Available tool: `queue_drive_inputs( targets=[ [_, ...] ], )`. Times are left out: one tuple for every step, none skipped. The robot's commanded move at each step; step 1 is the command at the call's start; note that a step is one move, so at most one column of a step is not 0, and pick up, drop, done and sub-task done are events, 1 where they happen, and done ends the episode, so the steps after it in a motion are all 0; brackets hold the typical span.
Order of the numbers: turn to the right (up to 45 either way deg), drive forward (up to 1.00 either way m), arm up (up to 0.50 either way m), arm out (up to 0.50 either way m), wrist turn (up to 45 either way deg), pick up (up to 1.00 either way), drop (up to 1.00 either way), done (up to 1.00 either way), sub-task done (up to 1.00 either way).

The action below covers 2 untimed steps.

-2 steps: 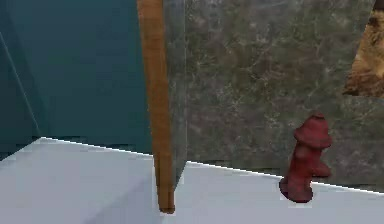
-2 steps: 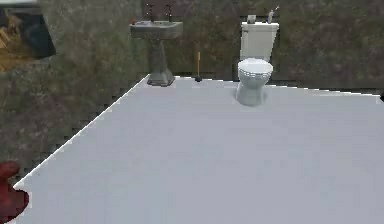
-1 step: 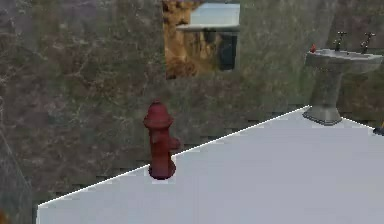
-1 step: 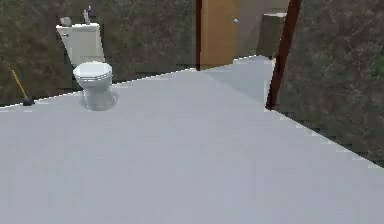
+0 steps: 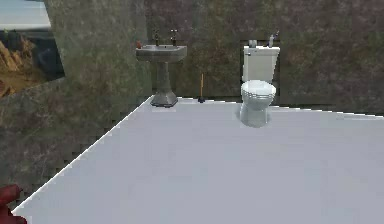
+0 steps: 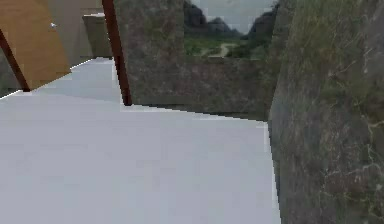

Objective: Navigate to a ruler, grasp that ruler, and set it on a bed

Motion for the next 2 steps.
queue_drive_inputs(
  targets=[
    [18.0,0.00,0.00,0.00,0.0,0.00,0.00,0.00,0.00],
    [0.0,0.20,0.00,0.00,0.0,0.00,0.00,0.00,0.00]
  ],
)
